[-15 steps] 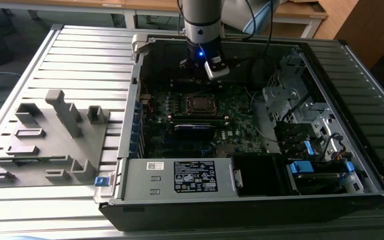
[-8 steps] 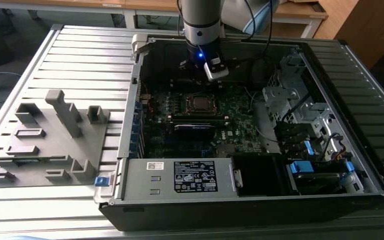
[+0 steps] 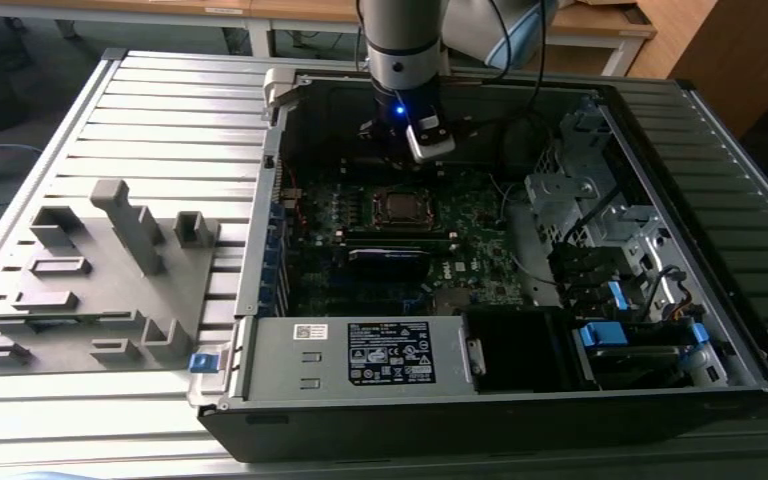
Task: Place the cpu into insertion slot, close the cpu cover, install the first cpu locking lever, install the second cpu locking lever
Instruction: 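Install the first cpu locking lever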
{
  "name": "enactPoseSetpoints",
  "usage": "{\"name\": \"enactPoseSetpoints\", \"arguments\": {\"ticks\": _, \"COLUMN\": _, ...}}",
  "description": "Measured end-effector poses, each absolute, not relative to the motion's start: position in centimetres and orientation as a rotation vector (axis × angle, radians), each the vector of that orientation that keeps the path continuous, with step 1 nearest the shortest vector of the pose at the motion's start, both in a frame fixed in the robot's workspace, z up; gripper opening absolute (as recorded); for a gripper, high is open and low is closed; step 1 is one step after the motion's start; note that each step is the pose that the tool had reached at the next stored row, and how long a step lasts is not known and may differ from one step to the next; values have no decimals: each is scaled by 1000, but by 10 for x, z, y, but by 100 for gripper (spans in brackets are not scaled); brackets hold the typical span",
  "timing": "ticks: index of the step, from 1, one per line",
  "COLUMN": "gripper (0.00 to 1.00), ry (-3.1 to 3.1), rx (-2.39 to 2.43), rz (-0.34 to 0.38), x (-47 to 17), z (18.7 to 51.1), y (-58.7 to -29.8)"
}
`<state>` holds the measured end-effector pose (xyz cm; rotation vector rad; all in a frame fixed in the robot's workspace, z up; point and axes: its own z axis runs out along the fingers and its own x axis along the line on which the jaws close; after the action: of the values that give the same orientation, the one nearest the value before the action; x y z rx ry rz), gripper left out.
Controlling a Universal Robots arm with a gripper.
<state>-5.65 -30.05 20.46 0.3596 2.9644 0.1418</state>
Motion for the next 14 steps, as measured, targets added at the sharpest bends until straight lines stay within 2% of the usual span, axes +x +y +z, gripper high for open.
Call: {"name": "enactPoseSetpoints", "arguments": {"ticks": 14, "gripper": 11, "ry": 2949, "rx": 379, "rz": 142, "x": -58, "z": 203, "y": -299}}
